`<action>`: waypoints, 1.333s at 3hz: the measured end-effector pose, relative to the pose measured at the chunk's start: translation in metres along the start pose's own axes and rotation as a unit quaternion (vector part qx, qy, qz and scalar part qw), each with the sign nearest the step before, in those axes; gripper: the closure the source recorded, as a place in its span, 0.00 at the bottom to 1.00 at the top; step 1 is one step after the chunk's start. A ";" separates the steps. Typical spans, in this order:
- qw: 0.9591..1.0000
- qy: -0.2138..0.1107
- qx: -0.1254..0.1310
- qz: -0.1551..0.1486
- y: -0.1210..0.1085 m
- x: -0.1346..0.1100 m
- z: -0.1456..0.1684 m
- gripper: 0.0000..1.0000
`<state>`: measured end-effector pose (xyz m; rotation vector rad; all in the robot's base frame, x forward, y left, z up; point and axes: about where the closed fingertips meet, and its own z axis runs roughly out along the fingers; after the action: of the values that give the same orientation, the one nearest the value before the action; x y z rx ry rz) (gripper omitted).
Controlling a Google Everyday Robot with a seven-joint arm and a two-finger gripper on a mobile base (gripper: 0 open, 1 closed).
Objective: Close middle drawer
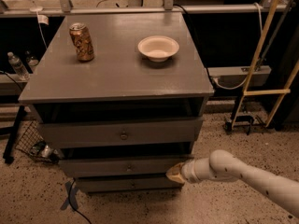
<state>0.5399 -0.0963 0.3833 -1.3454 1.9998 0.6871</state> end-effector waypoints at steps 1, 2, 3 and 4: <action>0.999 -0.019 0.019 -0.022 -0.021 -0.008 0.006 1.00; 0.998 -0.030 0.030 -0.035 -0.033 -0.013 0.008 1.00; 0.996 -0.047 0.049 -0.053 -0.053 -0.022 0.006 1.00; 0.996 -0.047 0.049 -0.053 -0.049 -0.020 0.005 1.00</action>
Offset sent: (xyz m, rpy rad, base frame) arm 0.0539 -0.0010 0.0056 0.0305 -0.1601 -0.0095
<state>0.5927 -0.0973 0.3912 -1.3251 1.8494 0.5853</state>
